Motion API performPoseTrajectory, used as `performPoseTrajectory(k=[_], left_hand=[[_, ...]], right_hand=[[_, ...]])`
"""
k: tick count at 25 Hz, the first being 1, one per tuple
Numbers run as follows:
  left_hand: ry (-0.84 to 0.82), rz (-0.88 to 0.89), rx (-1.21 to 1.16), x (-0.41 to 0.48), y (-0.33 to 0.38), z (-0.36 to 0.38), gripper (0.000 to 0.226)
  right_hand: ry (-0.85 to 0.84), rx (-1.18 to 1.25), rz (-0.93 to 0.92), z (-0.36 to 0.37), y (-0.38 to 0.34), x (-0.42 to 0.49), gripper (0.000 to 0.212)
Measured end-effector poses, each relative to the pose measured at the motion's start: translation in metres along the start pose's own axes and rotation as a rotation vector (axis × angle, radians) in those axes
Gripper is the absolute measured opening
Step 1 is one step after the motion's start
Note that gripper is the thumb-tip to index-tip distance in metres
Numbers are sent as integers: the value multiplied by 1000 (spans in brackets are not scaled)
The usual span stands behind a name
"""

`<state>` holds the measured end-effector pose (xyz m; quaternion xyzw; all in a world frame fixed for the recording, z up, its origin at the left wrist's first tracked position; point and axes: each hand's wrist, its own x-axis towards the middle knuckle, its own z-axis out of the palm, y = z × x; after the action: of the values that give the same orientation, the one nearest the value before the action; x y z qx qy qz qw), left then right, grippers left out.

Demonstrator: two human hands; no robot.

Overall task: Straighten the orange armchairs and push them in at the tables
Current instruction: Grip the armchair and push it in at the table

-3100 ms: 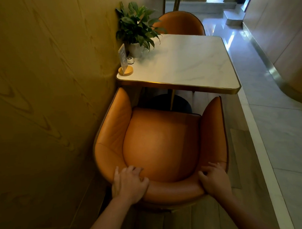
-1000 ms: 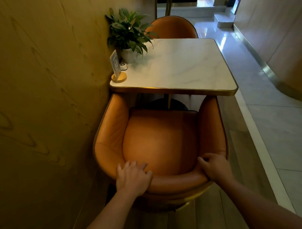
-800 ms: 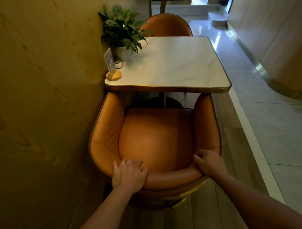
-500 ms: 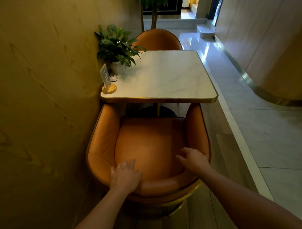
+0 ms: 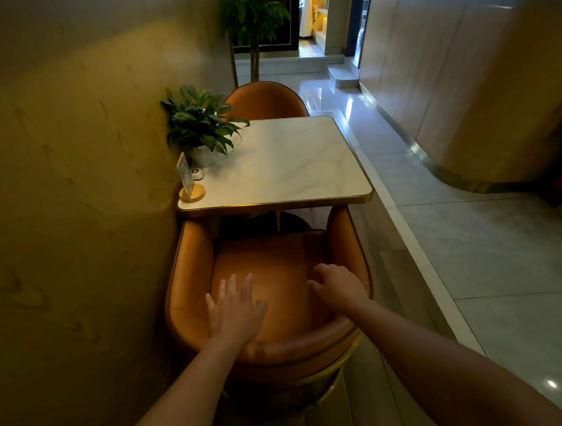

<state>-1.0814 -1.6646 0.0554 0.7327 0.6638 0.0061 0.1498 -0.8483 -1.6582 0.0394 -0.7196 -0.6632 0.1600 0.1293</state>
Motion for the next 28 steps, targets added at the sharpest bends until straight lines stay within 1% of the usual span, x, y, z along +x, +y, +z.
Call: performPoseTrajectory(k=[5,10,14,20,24,28], left_hand=[[-10,5,26,2,-7,-9,70],[-5,-44,35,11,9,-5,69],[2,-105,41,17,34,5,69],[28,-187,-9,25,79,14,69],[73,-185,-55,30,114,17,68],[89,-170,-65,34,130,15,68]], right_hand=[[38,7,4,-10,-10,-5,43],[28,33,-20,-14,3,6,44],[-3,45,-60,-21,28,16,43],[-70,76,-110,-48,70,27,46],[-65,85,-143,-67,96,33,44],[-68,106,-120,-79,107,36,45]])
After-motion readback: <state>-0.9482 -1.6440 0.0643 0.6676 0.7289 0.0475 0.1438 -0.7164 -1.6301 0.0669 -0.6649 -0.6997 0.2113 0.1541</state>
